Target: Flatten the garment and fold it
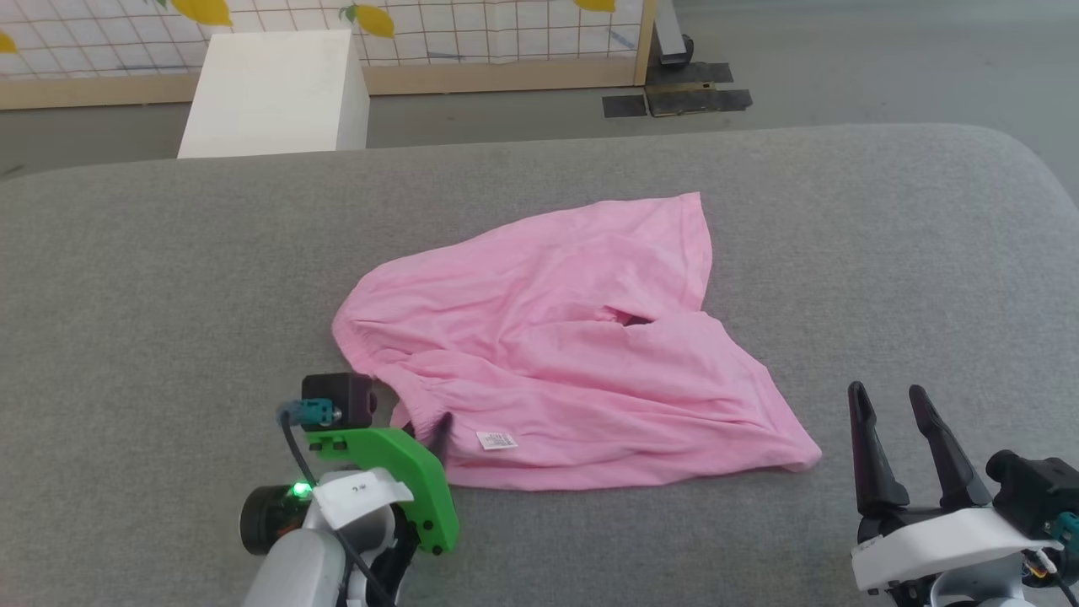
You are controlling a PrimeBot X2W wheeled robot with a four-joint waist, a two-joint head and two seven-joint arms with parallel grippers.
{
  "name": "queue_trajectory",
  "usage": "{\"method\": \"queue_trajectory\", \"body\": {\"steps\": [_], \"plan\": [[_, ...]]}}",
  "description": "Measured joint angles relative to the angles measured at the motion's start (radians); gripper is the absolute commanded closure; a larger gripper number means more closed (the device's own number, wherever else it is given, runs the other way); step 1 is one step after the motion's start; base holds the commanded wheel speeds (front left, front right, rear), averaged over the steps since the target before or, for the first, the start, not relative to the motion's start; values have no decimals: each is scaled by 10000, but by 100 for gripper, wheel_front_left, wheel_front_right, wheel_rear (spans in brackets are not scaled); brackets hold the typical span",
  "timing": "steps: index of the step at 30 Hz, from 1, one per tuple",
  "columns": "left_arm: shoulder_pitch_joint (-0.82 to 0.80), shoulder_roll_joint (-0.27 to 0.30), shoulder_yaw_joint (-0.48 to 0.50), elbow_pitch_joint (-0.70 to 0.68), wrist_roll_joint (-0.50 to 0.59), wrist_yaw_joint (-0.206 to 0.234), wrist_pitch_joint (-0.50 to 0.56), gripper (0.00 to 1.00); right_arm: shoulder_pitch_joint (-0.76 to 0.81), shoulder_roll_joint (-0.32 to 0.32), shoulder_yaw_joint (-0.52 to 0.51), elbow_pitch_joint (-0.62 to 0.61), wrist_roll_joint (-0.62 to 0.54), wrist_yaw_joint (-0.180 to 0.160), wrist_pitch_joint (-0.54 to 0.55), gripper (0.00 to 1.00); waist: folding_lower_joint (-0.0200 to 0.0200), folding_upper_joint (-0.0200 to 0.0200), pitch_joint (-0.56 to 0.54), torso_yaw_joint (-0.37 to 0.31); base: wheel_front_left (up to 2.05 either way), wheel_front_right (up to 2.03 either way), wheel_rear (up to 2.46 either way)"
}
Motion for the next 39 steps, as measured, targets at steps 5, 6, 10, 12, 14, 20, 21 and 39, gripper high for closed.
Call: {"method": "queue_trajectory", "body": {"steps": [5,6,10,12,14,20,21,39], "plan": [[14,165,33,-437,-21,77,161,100,-30,-2,-21,81,209,0,282,0,0,0,28,-115,0,0,0],[34,173,21,-510,-21,79,161,100,-30,-6,-13,115,244,0,416,0,0,0,40,-115,0,0,0],[276,182,-42,-713,-36,88,153,100,-32,-2,-36,370,420,0,1170,0,0,0,83,-54,0,0,0],[426,180,-90,-750,-48,88,140,100,-60,4,-113,585,470,2,1638,0,0,0,112,7,0,0,0],[519,176,-167,-752,-54,88,56,100,-233,-8,-184,901,366,0,2276,0,0,0,164,88,0,0,0],[506,157,-259,-729,-71,75,-38,100,-1334,2,-188,1887,-125,0,4272,0,0,0,352,314,0,0,0],[488,153,-270,-715,-81,75,-67,100,-1487,0,-186,2015,-464,0,4671,0,0,0,384,352,0,0,0],[271,125,-462,-456,-153,-86,-646,100,-1639,2,82,840,-1304,-2,7992,100,0,0,609,705,0,0,0]]}}
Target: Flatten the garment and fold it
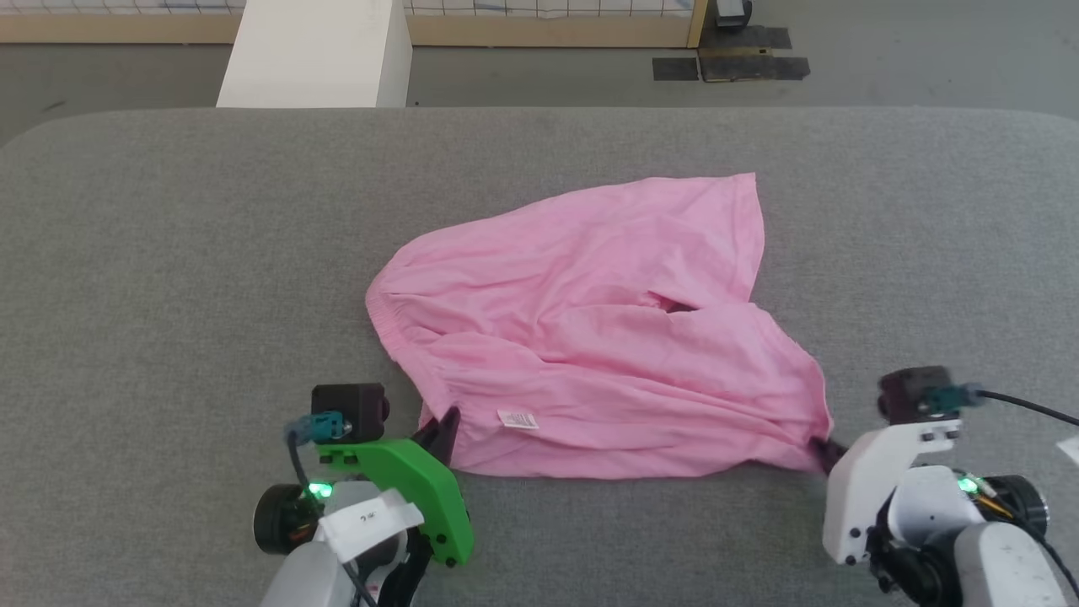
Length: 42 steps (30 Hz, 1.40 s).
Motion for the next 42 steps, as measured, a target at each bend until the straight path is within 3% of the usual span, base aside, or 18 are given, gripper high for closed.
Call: {"method": "queue_trajectory", "body": {"steps": [6,9,14,18,23,28,36,42], "plan": [[-16,-79,328,-268,-173,-188,-1647,100,267,-4,-230,-788,1264,0,-2834,100,0,0,-185,-61,0,0,0],[-149,-159,566,-468,-757,-472,-2207,100,344,-6,-100,-1093,1507,0,-3593,100,0,0,-225,-155,0,0,0],[-1344,-247,807,-738,-1835,-1072,-2040,100,-545,-4,341,-1829,993,0,-3442,100,0,0,-196,-348,0,0,0],[-3138,-75,1064,-543,-2477,-1267,-1264,100,-2588,-12,869,-2000,334,0,-2487,100,0,0,47,-446,0,0,0],[-5839,132,1611,422,-2982,-1229,-671,100,-5687,-2,1269,-1064,-355,0,-1555,100,0,0,602,-549,0,0,0],[-8416,602,1871,1492,-2568,-1045,-882,100,-8564,-6,1427,222,-1024,0,-1532,100,1,0,1371,-645,0,0,0],[-11330,943,2136,3275,-1463,-907,-2989,100,-11800,-6,1346,2157,-2474,4,-3509,100,2,0,2695,-788,0,0,0],[-12188,970,2405,4261,-1480,-1235,-4462,100,-12863,-8,871,3074,-2886,2,-5304,100,3,0,3397,-849,0,0,0]]}}
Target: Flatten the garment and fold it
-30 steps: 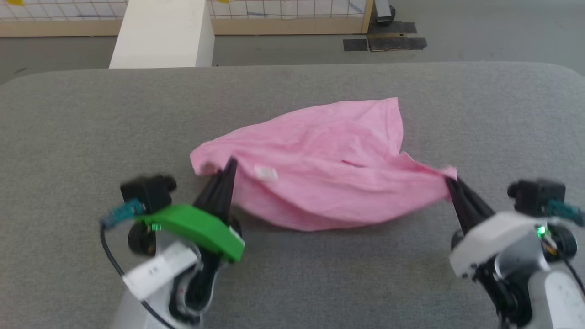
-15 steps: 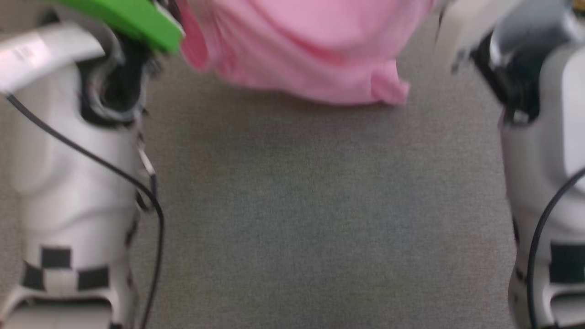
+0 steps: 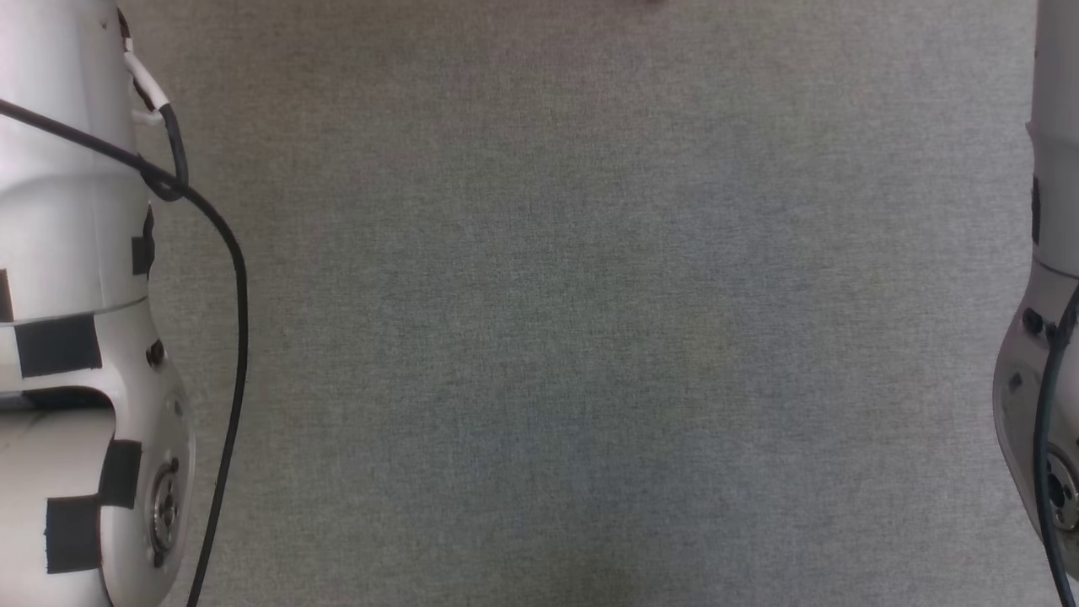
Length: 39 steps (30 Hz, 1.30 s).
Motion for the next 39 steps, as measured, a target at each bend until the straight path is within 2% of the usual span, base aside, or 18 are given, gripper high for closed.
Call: {"method": "queue_trajectory", "body": {"steps": [6,10,14,16,19,23,25,30,33,39], "plan": [[571,155,-230,928,-77,-305,-236,100,436,6,140,1106,263,2,-408,100,0,0,86,69,0,0,0],[2013,477,-713,1239,10,-447,165,100,1433,4,535,1542,978,0,-197,100,0,0,-195,122,0,0,0],[3644,606,-1099,1012,-65,-472,619,100,2795,-4,1137,1404,1710,0,516,100,-2,0,-599,199,0,0,0],[4501,648,-1312,700,-174,-537,986,100,3657,-102,1515,1009,2146,0,1007,100,-2,0,-835,248,0,0,0],[6119,798,-1626,-107,-391,-545,1768,100,5436,-506,1996,-224,2861,2,2019,100,-3,0,-1272,329,0,0,0],[8159,941,-1843,-1396,-930,-527,2752,100,7877,-1147,1931,-2266,3173,0,3206,100,-4,0,-1829,431,0,0,0],[9209,970,-1827,-2228,-1174,-336,3091,100,9268,-1266,1672,-3350,3244,0,3841,100,-4,0,-2122,481,0,0,0],[11343,1160,-1756,-3944,-1499,282,3685,100,11988,-1143,1034,-5311,3250,0,5154,100,-4,1,-2726,573,0,0,0],[12499,1325,-1804,-4853,-1534,623,4113,100,13400,-800,763,-6312,3321,0,5885,100,-4,0,-3040,623,0,0,0],[14237,1528,-1883,-6151,-1877,1283,4938,100,15561,-332,25,-7496,3254,0,7085,100,-4,0,-3363,771,0,0,0]]}}
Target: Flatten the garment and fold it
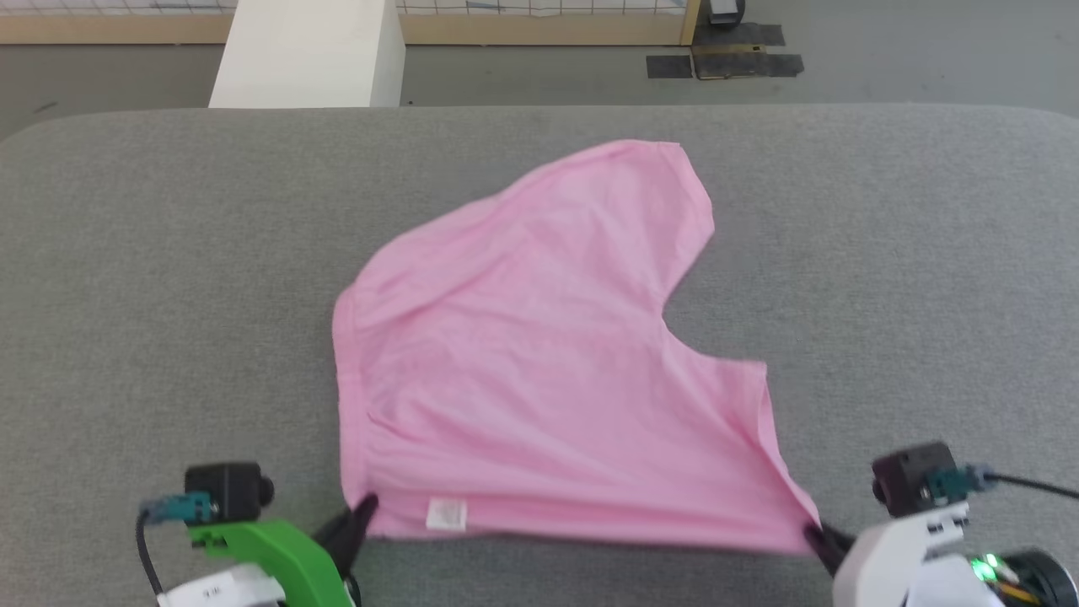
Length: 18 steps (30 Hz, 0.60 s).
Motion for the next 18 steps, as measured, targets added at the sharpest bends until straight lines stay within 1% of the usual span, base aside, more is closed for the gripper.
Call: {"method": "queue_trajectory", "body": {"steps": [4,7,10,12,15,18], "plan": [[839,98,-81,-667,-82,332,399,100,977,230,-546,-489,-77,2,665,100,0,0,-31,131,0,0,0],[1098,109,-198,-1024,-130,360,416,100,1313,305,-780,-790,-109,2,694,100,0,0,-7,205,0,0,0],[1072,-40,-357,-1160,-134,128,96,100,1193,316,-805,-940,-107,0,48,100,0,0,6,278,0,0,0],[976,-198,-462,-1160,-107,-73,-222,100,833,318,-777,-943,-123,0,-414,100,0,0,-5,325,0,0,0],[535,-499,-581,-1076,23,-334,-790,100,-128,311,-644,-901,-207,0,-1072,100,0,0,-40,412,0,0,0],[-164,-794,-575,-872,102,-556,-1379,100,-1295,159,-364,-640,-372,0,-1402,100,0,0,-60,525,0,0,0]]}}
